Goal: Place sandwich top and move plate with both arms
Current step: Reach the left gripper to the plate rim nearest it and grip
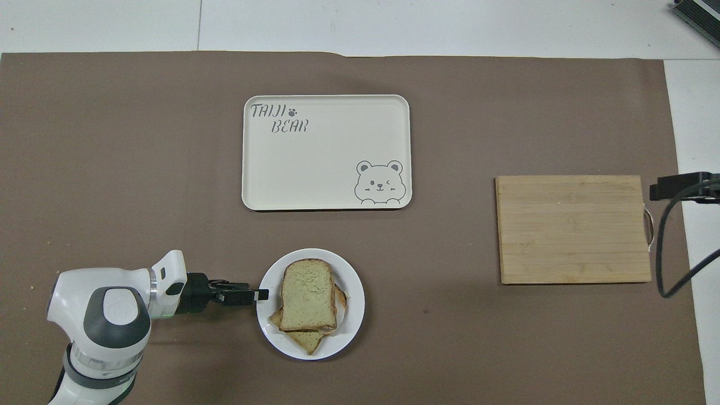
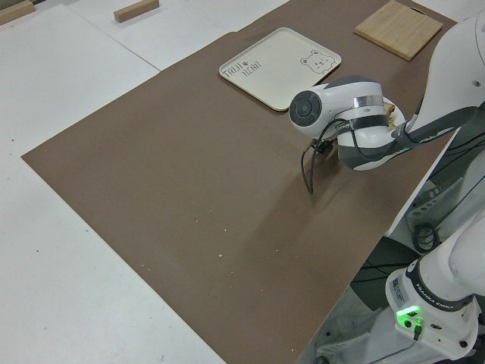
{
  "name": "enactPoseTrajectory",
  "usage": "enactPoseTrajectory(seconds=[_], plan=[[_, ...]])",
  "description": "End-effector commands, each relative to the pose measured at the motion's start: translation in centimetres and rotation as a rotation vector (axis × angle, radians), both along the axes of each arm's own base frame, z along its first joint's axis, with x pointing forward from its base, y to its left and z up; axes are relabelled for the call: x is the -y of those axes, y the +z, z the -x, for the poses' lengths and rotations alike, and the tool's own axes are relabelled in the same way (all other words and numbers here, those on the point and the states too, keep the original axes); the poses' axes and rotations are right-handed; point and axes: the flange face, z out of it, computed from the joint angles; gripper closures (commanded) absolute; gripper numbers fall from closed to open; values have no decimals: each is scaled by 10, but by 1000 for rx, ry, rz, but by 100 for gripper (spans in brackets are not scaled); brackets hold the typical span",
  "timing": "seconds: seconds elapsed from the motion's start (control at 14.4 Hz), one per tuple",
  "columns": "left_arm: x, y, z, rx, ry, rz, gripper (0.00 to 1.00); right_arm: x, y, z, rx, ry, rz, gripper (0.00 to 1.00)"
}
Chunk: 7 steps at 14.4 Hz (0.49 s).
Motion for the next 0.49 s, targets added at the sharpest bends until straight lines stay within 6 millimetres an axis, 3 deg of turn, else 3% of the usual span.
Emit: enactPoseTrajectory(seconds=[0.0,0.14,0.28,0.42], plan=[[9,-16,14,-6,-10,13,16,2,3,2,-4,15,0,0],[11,-17,15,-9,-11,18,18,1,3,2,-4,16,0,0],[14,-16,17,-20,-29,40,31,2,3,2,-4,15,0,0],[16,-14,18,-19,-35,49,70,1,3,2,-4,16,0,0]])
